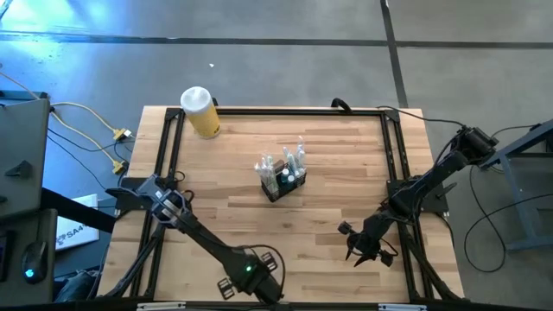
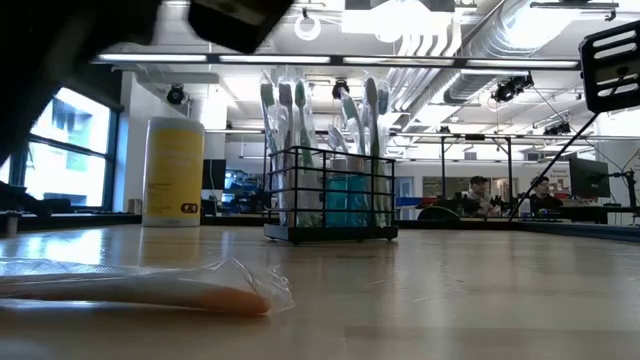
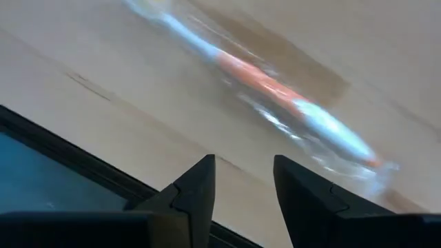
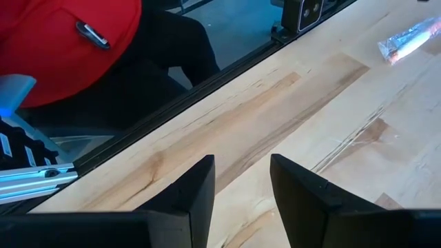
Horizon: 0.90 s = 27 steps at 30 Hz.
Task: Pick & Place toothbrushing station
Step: Put the orange toothbrush into the wire organizer
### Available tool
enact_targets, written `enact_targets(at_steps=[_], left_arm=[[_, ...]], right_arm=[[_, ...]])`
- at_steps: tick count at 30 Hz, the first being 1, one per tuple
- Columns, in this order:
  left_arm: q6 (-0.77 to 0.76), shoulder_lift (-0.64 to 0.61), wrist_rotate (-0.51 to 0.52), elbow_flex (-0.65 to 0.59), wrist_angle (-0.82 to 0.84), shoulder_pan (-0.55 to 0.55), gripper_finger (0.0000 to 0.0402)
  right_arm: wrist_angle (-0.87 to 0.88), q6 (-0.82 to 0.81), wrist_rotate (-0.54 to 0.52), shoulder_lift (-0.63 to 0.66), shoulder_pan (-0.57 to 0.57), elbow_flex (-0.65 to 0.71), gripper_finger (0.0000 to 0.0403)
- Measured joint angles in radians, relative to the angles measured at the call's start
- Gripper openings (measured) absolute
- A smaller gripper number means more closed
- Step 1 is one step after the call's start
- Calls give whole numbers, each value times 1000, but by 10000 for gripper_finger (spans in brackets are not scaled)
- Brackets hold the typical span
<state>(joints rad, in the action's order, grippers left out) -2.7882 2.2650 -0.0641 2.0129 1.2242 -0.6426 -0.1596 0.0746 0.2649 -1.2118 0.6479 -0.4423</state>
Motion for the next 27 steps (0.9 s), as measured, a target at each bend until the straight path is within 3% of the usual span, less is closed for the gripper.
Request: enact_targets(at_steps=[10,22,27], left_arm=[[-24,49,53,0,-135,44,141],[116,85,78,-1,-276,119,141],[143,85,44,-1,-371,145,141]], right_arm=[[0,33,0,0,0,0,133],[-12,56,-3,0,0,0,133],[-17,32,-1,0,0,0,133]])
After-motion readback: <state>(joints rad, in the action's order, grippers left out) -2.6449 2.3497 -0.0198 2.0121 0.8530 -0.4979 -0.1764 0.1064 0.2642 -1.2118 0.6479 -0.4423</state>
